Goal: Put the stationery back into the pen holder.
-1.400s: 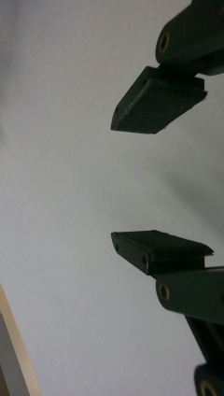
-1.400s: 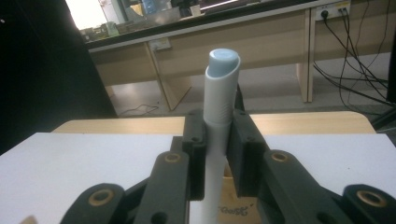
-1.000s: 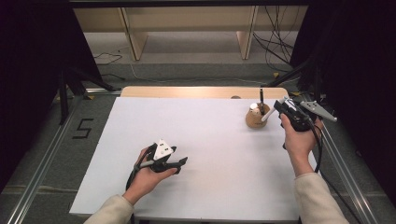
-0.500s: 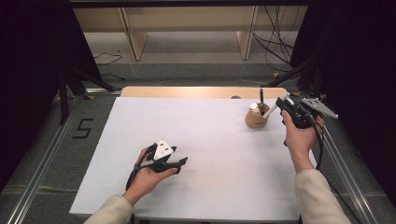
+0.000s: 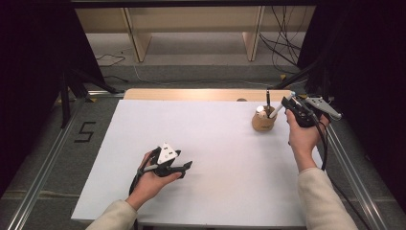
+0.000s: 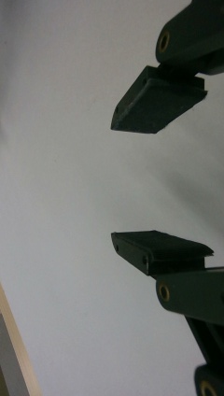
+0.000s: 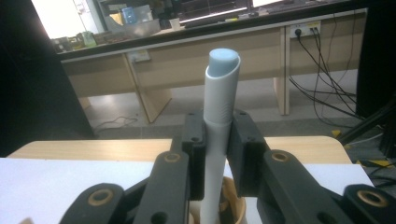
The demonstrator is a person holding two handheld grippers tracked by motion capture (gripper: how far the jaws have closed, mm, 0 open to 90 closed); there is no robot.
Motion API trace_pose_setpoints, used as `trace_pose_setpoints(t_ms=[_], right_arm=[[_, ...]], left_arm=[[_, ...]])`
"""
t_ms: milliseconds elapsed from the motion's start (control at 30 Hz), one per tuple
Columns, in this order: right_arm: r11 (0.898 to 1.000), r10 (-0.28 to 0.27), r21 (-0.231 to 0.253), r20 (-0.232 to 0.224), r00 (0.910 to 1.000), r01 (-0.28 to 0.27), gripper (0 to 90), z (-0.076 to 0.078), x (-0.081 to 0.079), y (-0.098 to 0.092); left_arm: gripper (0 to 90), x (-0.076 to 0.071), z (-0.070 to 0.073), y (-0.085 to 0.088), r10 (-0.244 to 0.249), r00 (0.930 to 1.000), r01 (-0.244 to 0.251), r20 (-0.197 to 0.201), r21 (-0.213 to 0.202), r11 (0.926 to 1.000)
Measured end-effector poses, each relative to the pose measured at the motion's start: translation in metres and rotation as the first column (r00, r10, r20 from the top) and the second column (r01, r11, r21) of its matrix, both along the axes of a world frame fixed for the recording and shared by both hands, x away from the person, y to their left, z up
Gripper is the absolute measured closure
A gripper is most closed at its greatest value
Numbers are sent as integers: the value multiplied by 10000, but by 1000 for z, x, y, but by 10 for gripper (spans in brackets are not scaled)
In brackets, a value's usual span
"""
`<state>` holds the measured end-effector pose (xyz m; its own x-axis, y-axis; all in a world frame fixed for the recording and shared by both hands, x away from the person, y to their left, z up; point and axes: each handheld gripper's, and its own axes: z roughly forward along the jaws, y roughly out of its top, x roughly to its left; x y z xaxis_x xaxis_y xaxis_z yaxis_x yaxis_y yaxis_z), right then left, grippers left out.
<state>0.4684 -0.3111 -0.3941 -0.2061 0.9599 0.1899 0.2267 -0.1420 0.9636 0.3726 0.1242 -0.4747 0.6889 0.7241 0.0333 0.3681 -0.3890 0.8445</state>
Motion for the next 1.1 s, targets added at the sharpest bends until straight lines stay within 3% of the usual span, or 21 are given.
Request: trace_pose_setpoints(t_ms=[300,800,967,1100], right_arm=[[9991,-121,-414,-244,9996,111,781,-10,7,3],[9952,-5,-971,-1100,9939,-103,771,-35,13,11],[9950,-2,-986,-1422,9898,-139,579,-42,8,11],[9948,123,-971,-1712,9852,-293,404,-44,-6,12]], left_arm=[[391,0,0,-1,17,10000,-17,-12,-51,10000],[391,0,-1,-1,-20,10000,20,-22,6,10000],[390,0,-1,-1,19,10000,-19,-37,-35,10000],[389,0,0,1,21,10000,-21,-33,-28,10000]])
